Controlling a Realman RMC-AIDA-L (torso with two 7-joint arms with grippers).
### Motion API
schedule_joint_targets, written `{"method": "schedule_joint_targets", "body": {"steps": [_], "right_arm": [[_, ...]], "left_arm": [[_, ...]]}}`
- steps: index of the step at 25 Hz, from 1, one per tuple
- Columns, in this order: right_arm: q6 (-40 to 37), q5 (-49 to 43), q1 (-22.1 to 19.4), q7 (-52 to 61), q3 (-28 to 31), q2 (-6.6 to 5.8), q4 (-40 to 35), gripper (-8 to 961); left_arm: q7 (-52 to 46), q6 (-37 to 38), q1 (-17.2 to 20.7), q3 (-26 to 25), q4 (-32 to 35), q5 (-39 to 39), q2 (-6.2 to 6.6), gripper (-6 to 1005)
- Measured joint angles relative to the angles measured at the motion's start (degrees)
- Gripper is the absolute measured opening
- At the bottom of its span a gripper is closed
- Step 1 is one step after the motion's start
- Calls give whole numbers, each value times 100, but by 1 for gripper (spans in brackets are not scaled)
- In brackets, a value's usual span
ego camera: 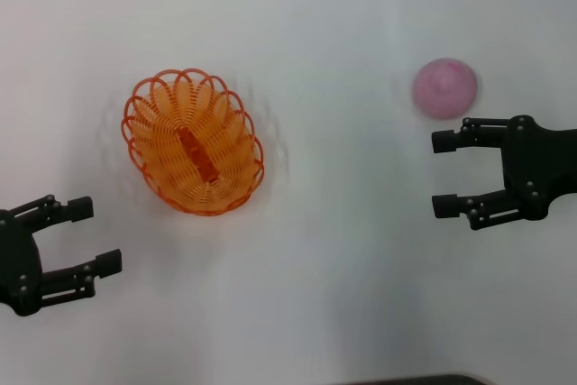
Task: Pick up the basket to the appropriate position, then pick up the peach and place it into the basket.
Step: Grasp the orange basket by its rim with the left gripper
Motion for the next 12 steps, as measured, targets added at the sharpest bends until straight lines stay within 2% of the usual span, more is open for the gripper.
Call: {"method": "schedule_joint_targets", "body": {"steps": [12], "right_arm": [[0, 0, 24, 34, -12, 7, -3, 944]], "left_arm": [[-48, 8, -13, -7, 0, 0, 0, 841]]}}
